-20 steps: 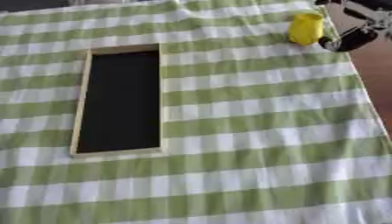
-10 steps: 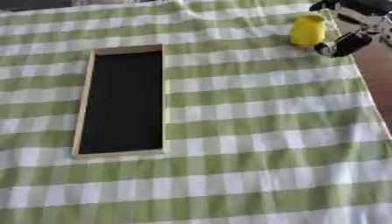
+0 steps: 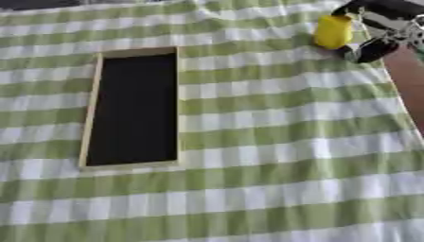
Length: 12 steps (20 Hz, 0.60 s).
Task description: Pick up objects on the table and place them in the box.
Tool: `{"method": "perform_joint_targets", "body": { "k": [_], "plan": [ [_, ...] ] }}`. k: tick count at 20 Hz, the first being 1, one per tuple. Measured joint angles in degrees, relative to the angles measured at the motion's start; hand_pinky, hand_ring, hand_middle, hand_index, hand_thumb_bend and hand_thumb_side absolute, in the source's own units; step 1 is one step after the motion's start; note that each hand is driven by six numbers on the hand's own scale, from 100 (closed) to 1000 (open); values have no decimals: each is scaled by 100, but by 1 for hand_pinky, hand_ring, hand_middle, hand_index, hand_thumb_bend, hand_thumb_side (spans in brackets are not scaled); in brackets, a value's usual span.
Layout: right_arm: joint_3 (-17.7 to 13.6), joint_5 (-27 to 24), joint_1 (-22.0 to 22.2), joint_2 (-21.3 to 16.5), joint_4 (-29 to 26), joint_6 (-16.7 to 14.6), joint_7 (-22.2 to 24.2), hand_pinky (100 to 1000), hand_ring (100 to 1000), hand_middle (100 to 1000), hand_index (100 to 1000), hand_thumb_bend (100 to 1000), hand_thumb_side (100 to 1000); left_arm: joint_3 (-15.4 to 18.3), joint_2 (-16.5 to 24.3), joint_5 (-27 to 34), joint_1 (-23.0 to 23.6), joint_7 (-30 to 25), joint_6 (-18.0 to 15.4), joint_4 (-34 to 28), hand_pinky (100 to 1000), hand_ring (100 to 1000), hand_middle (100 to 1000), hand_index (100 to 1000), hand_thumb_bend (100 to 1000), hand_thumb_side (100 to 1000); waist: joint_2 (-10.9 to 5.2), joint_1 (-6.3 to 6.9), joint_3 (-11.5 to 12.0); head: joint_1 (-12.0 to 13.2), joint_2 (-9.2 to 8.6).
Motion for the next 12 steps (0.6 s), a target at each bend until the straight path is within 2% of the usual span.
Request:
{"method": "perform_joint_targets", "body": {
  "k": [1,5,12],
  "plan": [
    [0,-2,0,10,2,31,-69,901,879,717,764,100,100,1,-15,6,0,1,0,0,879,847,798,955,501,744,4,0,1,1,0],
    [2,-91,0,36,-2,168,-357,892,853,655,705,100,100,8,-29,20,9,3,0,0,880,847,799,954,501,745,4,0,-22,7,2],
    [17,-280,-4,27,-248,245,-318,886,827,642,694,100,100,32,-29,20,49,2,1,0,881,848,799,954,498,745,-138,-44,-115,27,63]
  ]
}}
